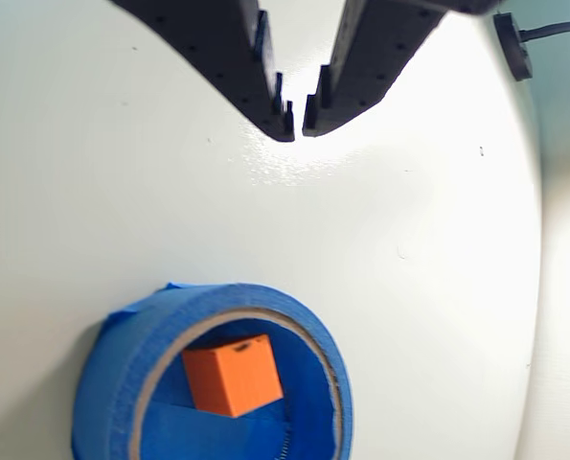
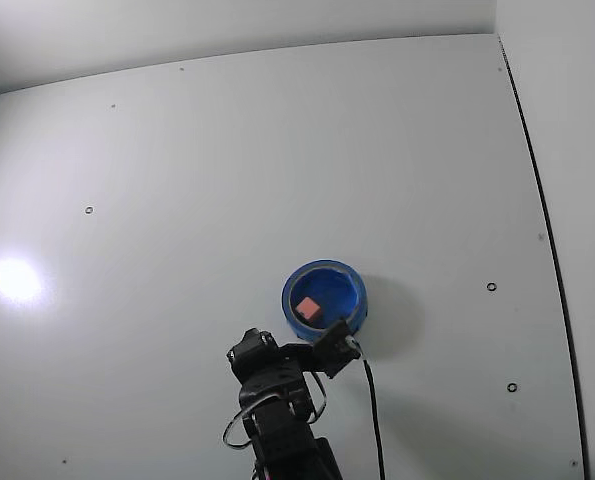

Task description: Grasp a block and put it in the bin.

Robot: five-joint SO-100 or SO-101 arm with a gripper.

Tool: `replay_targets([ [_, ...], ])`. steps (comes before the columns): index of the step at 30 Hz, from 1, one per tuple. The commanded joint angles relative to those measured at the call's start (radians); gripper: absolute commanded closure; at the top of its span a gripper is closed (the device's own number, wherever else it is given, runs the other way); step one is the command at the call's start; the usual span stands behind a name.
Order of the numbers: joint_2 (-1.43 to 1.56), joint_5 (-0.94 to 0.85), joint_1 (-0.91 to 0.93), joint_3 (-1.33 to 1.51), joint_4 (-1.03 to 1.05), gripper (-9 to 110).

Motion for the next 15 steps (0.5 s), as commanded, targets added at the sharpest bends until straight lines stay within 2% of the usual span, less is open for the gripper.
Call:
replay_targets([
  [1,-0.003,0.002,-0.008,-0.017,-0.015,102],
  [9,-0.018,0.002,0.015,-0.011,-0.015,102],
  [15,-0.02,0.002,0.192,-0.009,-0.015,102],
])
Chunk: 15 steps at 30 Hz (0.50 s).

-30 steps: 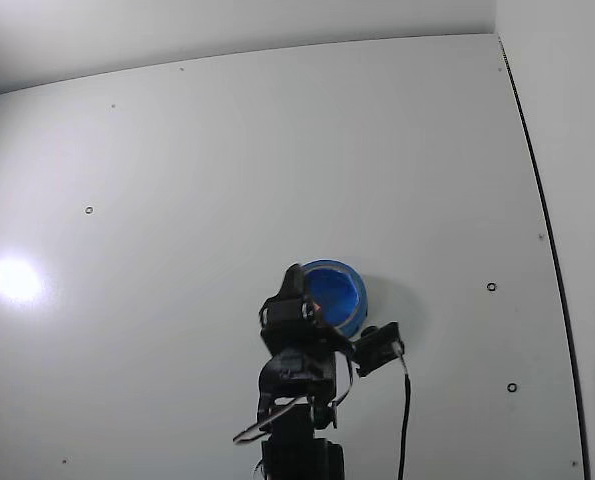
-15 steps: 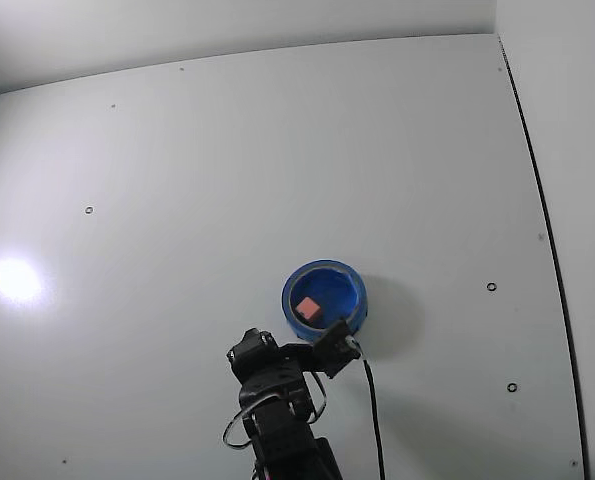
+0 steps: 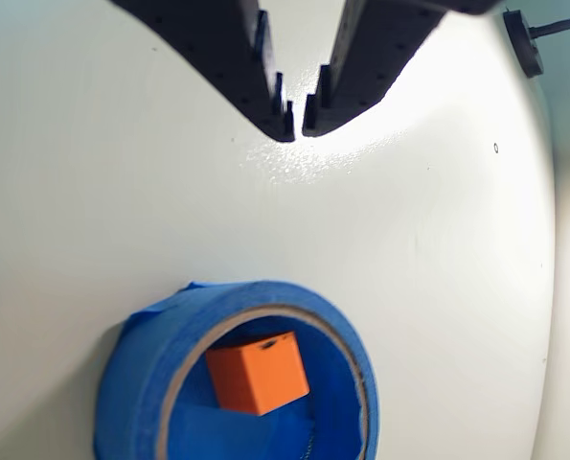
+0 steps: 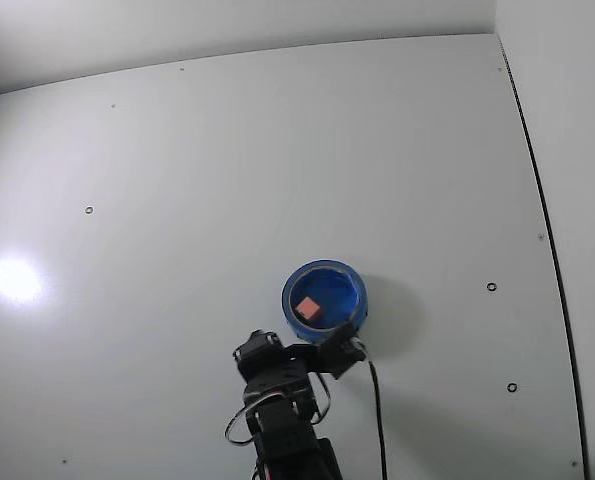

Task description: Grasp a block and put it in the bin.

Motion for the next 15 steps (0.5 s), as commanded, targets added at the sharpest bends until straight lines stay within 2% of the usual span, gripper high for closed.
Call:
replay_targets([
  [1,0.002,0.003,0.11,-0.011,-0.015,102],
  [7,0.003,0.003,0.196,-0.011,-0.015,102],
  [15,0.0,0.002,0.201,-0.011,-0.015,102],
])
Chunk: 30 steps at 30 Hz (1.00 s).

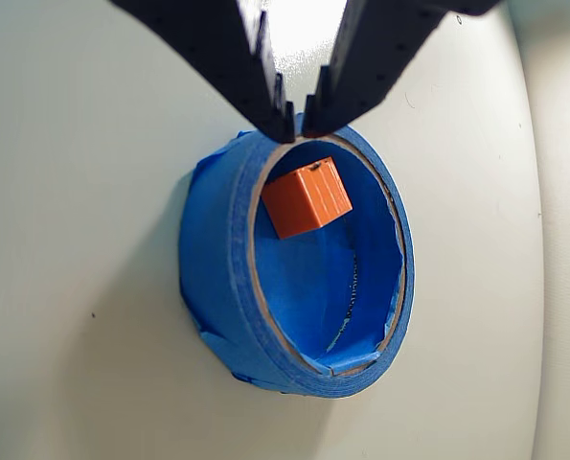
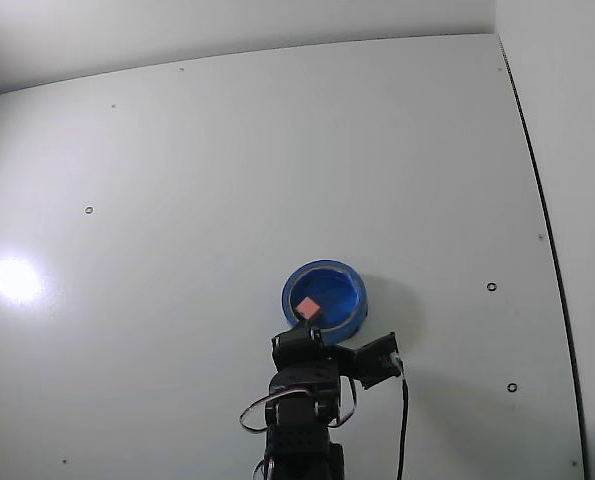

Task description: Grasp a block and put it in the bin.

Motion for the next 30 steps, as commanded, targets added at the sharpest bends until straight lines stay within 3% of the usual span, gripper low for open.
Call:
replay_targets([
  [1,0.0,0.003,0.006,-0.011,-0.015,102],
  [30,0.003,-0.002,0.017,-0.012,-0.015,102],
])
